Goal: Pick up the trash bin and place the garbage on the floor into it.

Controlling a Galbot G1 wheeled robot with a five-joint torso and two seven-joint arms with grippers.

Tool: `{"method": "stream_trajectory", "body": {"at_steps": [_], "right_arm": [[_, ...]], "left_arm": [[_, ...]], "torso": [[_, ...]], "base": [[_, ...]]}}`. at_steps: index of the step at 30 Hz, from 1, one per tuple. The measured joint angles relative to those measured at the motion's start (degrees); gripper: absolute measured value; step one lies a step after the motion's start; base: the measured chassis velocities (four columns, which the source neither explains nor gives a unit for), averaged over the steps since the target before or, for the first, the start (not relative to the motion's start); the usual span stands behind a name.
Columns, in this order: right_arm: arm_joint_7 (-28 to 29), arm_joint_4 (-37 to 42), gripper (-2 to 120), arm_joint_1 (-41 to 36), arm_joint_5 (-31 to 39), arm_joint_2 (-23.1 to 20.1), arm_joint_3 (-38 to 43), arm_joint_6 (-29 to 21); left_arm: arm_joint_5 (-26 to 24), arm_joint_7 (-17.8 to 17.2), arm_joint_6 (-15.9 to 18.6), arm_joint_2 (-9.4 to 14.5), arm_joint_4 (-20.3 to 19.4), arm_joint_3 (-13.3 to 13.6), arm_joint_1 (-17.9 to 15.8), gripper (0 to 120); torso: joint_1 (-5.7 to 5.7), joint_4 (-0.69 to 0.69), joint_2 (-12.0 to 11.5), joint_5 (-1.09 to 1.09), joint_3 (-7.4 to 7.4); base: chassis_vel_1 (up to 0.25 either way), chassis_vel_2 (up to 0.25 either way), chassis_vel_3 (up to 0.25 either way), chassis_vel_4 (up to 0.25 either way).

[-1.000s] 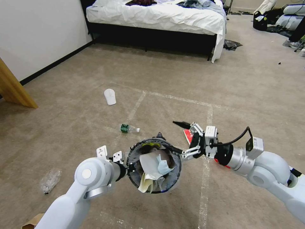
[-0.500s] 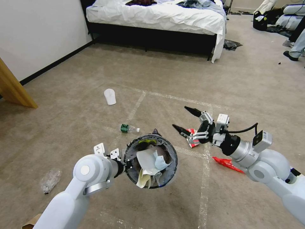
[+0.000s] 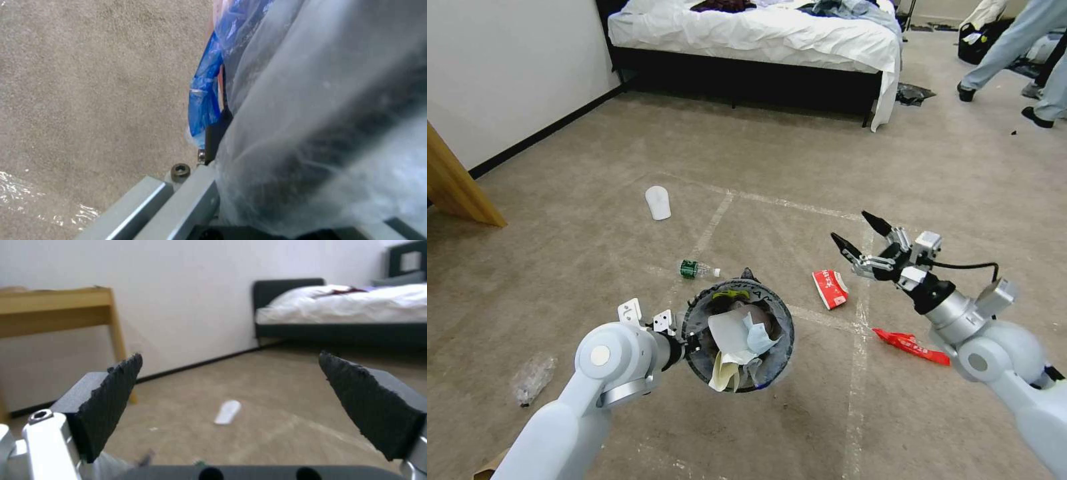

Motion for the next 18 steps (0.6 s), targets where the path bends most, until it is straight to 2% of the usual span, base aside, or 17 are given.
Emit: {"method": "stream_trajectory", "body": {"at_steps": [8, 18], "right_arm": [[-0.03, -4.2, 100, -5.68, -5.98, 7.08, 6.6, 1.22], [-0.56, -8.21, 100, -10.33, -11.93, 11.97, 11.95, 2.95]], "left_arm": [[1.24, 0.79, 0.06, -0.96, 1.65, 0.35, -0.83, 0], [2.64, 1.87, 0.39, -1.65, 2.54, 1.39, -1.27, 0]], "torso": [[0.0, 0.03, 0.0, 0.0, 0.0], [0.0, 0.01, 0.0, 0.0, 0.0]], "base": [[0.0, 0.0, 0.0, 0.0], [0.0, 0.0, 0.0, 0.0]]}}
